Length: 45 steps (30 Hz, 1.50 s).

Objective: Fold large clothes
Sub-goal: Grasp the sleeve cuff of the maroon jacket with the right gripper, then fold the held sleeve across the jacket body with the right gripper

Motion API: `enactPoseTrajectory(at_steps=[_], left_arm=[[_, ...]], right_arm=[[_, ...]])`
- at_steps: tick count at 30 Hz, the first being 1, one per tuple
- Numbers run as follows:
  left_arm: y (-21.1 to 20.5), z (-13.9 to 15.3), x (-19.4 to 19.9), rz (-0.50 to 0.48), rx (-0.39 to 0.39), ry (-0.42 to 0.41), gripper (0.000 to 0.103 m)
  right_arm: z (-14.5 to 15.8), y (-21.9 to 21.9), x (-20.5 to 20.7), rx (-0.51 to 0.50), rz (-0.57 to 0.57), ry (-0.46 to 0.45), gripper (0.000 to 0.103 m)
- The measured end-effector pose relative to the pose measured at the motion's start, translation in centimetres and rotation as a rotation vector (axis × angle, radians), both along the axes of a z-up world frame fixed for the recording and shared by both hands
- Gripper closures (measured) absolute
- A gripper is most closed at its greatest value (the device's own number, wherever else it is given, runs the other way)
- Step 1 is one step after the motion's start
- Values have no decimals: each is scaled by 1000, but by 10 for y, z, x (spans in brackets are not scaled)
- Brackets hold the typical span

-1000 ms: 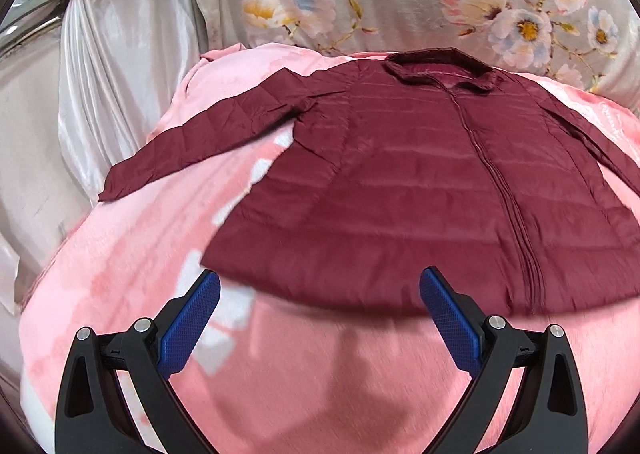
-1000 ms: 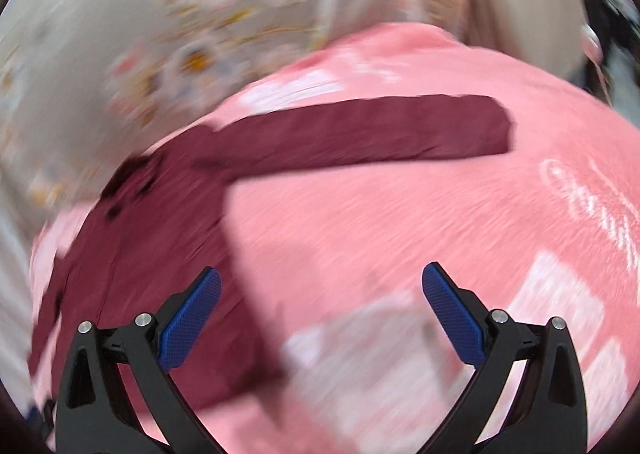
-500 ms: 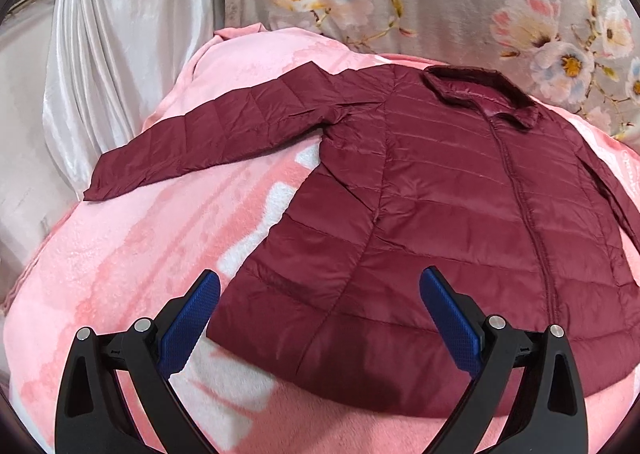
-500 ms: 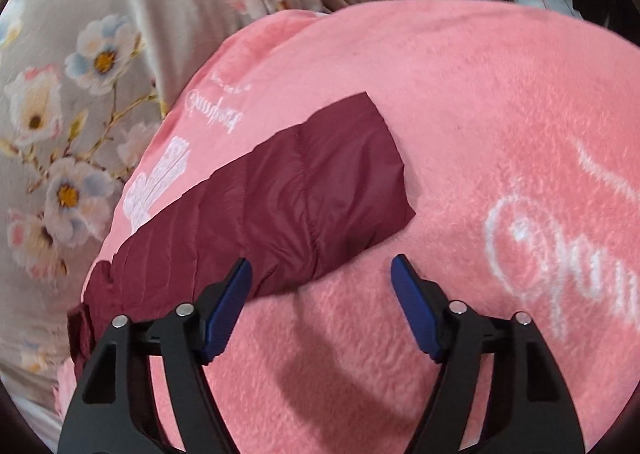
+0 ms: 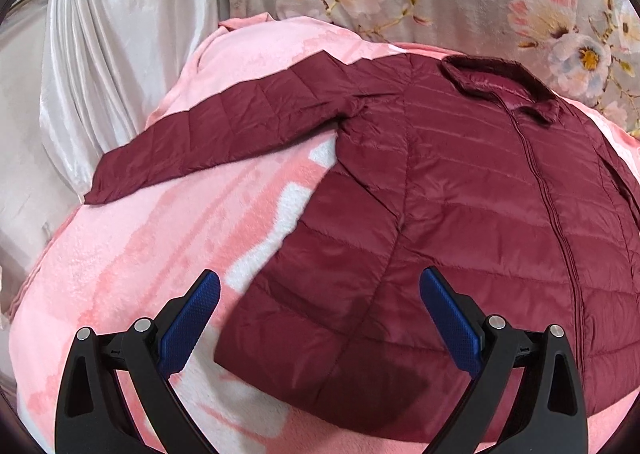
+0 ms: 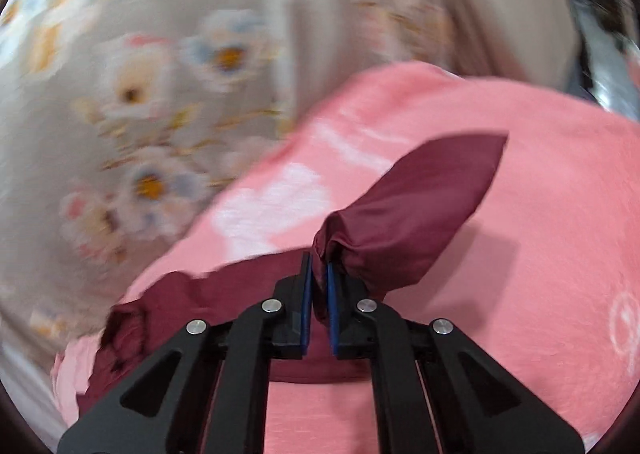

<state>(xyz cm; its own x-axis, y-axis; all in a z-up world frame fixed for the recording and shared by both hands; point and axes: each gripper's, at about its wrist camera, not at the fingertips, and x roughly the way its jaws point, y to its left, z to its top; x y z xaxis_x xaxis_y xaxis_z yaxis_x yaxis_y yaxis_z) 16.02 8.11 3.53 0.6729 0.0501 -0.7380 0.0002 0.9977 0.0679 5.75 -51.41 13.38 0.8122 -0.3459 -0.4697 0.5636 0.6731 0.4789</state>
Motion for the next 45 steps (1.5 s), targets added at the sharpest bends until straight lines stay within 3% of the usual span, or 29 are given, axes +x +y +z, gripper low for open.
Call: enactPoseTrajectory(at_steps=[4, 7, 11, 15, 19, 24, 27, 32, 36, 39, 42, 43, 44, 45], left_arm=[[8, 3, 9, 0, -38, 15, 5], [16, 5, 14, 6, -57, 17, 6], [29, 8, 18, 23, -61, 7, 6], [44, 10, 24, 45, -60, -6, 6], [56, 11, 37, 54, -94, 5, 6], [45, 20, 62, -9, -210, 20, 6], [25, 23, 79, -68, -301, 52, 6], [-21, 2, 112, -135, -475, 200, 6], [-38, -15, 130, -121, -564, 273, 6], [-48, -22, 139, -108, -621, 306, 20], [-56, -22, 150, -111, -615, 309, 41], [-59, -21, 154, -111, -589, 303, 55], [-62, -20, 158, -115, -564, 297, 78], [-65, -18, 161, -121, -535, 291, 91]], right_arm=[[45, 102, 58, -140, 262, -33, 97], [53, 181, 99, -182, 447, -35, 97], [35, 273, 142, -182, 651, 1, 97], [-7, 366, 173, -186, 864, 86, 96], [-31, 405, 167, -183, 945, 123, 80], [-23, 346, 146, -86, 838, 48, 63], [-27, 298, 140, -46, 726, 62, 61], [-58, 194, 116, 125, 486, 76, 57], [-89, 127, 103, 266, 341, 67, 57], [-111, 96, 109, 355, 305, 73, 57], [-127, 82, 117, 439, 285, 58, 57], [-134, 76, 123, 472, 272, 51, 57], [-137, 75, 127, 485, 267, 47, 57], [-141, 71, 134, 506, 257, 38, 57]])
